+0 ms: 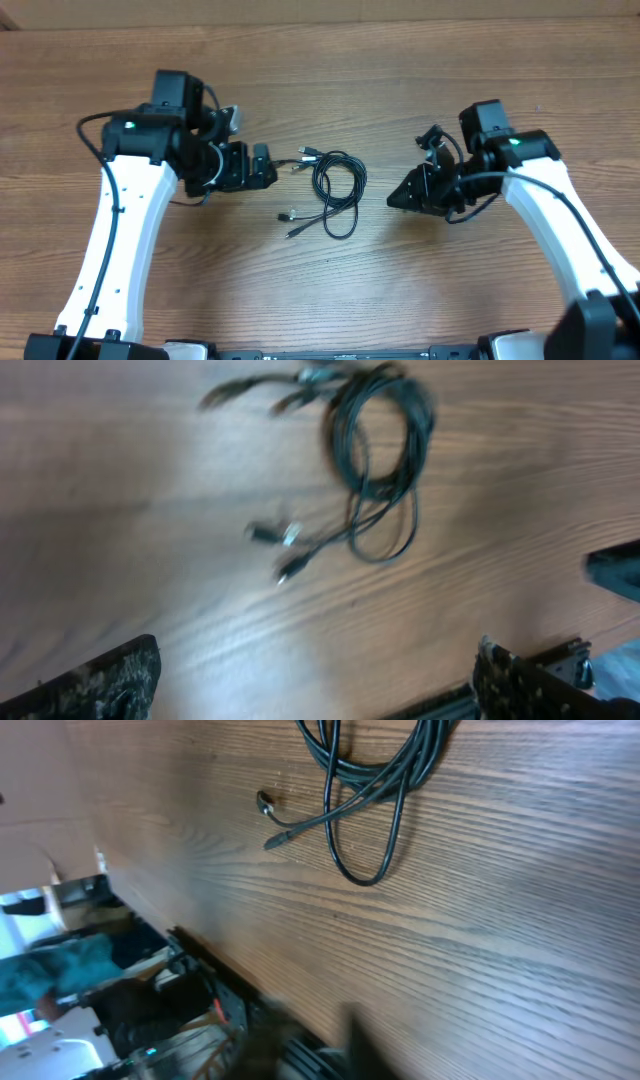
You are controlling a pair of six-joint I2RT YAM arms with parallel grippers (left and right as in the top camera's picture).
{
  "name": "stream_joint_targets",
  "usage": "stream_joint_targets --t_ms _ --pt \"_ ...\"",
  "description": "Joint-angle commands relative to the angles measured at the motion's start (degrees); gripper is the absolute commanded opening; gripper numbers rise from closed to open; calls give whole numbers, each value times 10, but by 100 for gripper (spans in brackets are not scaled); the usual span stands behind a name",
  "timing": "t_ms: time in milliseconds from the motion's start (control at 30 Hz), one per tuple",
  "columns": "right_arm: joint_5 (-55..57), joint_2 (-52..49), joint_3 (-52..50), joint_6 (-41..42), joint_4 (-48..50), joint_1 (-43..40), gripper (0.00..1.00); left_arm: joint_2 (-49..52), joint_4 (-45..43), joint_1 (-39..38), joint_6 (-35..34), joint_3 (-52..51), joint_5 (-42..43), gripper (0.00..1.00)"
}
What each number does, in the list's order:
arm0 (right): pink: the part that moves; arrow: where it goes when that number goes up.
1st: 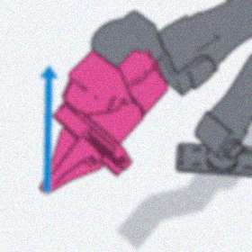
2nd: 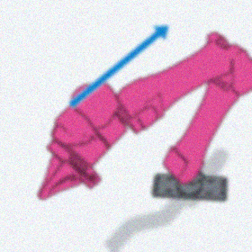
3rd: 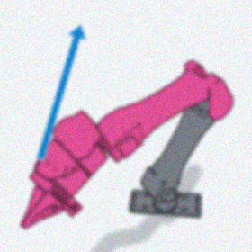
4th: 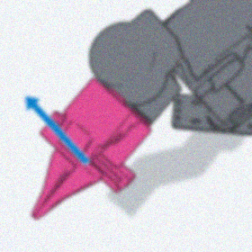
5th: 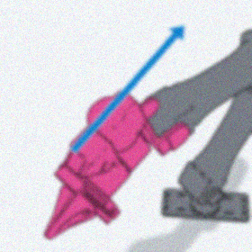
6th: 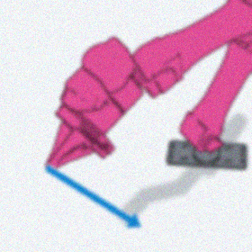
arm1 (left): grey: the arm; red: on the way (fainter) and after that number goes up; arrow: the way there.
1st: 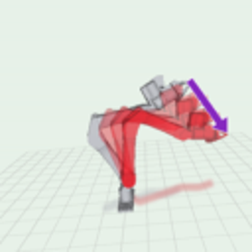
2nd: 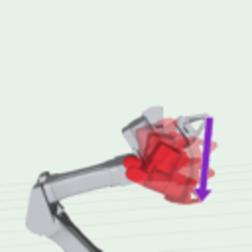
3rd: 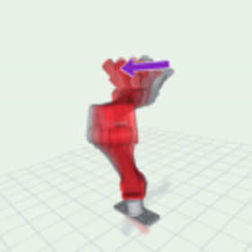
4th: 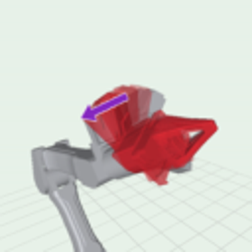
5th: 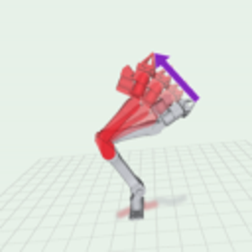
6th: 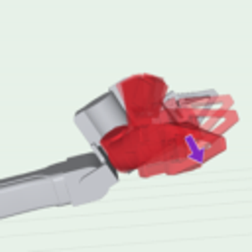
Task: Untangle cables
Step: 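Raise both arms and move the grippers toward the black cable bundle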
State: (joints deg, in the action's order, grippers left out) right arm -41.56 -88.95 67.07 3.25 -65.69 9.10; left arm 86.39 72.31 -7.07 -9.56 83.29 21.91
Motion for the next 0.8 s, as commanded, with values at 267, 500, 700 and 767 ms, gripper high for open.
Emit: stream_joint_targets --t_ms 267,500,700,767 --pt "-35 -54 12 0 53 3 75 5 -131 -47 -9 -50 -31 99" --pt "56 -54 12 108 110 3 80 5 -169 -46 -7 -51 -77 99" --pt "123 -54 11 188 162 23 85 5 -190 -46 1 -64 -101 100" --pt "140 -54 11 210 178 35 88 5 -205 -46 2 -78 -101 100"
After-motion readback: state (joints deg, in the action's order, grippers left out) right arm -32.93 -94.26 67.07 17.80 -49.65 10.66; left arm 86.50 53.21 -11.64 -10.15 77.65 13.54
